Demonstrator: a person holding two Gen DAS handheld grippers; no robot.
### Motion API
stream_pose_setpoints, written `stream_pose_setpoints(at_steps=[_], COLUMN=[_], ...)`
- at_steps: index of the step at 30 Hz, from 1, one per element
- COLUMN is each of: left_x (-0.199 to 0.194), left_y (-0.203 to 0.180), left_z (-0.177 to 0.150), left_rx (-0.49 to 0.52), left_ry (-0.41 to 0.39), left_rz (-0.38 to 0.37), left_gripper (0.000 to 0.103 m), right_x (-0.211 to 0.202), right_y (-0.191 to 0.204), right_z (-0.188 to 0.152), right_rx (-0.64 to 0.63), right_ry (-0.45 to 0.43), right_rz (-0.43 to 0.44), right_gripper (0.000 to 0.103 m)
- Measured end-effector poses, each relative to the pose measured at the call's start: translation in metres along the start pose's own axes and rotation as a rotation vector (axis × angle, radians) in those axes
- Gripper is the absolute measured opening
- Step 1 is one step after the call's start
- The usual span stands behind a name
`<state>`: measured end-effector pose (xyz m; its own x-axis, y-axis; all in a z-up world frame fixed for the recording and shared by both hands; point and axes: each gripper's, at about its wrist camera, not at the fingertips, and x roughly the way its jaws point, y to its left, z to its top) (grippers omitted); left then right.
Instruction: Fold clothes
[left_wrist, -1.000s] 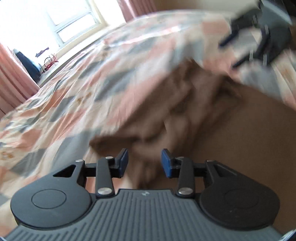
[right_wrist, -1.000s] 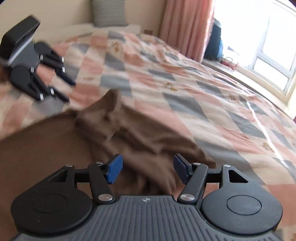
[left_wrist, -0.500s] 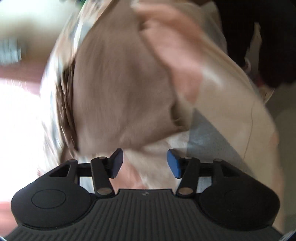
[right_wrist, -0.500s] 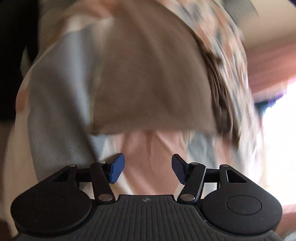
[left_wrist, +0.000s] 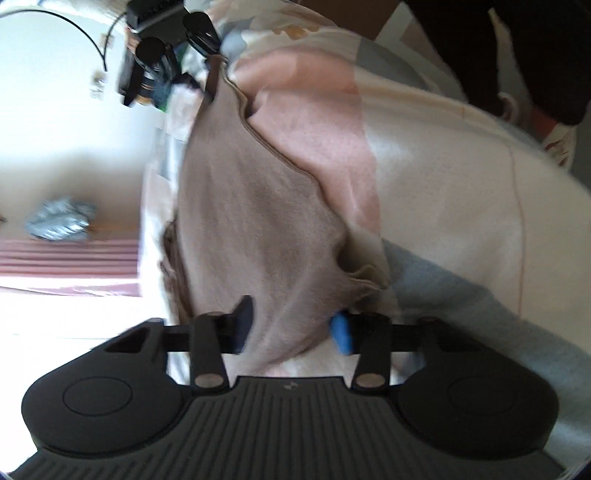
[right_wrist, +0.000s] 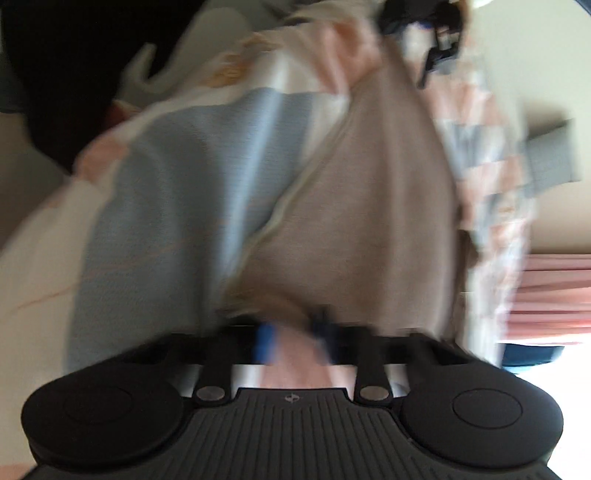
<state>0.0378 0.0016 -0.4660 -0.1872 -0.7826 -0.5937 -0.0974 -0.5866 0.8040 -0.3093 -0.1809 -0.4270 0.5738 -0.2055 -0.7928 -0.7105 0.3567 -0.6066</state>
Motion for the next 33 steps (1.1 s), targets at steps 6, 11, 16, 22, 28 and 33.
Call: stream_pose_setpoints(at_steps=[6,11,16,22,28,33], left_x=[-0.003,0.029,0.077,0.161,0.166,0.156], left_y=[0.102,0.226,0.295,0.309,0.260,0.225], left_z=[-0.008,-0.076,-0.175,-0.263,-0.263,-0.255], left_rx=[-0.428,-1.040,-1.512,-1.789,-2.170,-2.574], left_ry=[0.126,0.282,0.335,0.415,0.344,0.299], left_rz=[-0.184,-0.296,-0.142,-0.100,-0.337,-0.506], left_gripper=[0.007,0.005,0.000,0.000,0.026,0.048], right_x=[-0.021,-0.020,0.021,0.105,0.121,0.115], right_y=[-0.116,-0.229,-0.284,-0.318,-0.277,-0.255], right_z=[-0.025,-0.117,-0.221,-0.309,-0.304,-0.312], right_rx=[0.530,1.128,1.493,1.725,1.839,2.032], right_ry=[-0.035,-0.121,-0.143,-0.053,-0.030,-0.110], right_rz=[0.274,0.416,0.353,0.329,0.395,0.356], right_gripper=[0.003,0.003,0.003,0.004,0.034,0.052])
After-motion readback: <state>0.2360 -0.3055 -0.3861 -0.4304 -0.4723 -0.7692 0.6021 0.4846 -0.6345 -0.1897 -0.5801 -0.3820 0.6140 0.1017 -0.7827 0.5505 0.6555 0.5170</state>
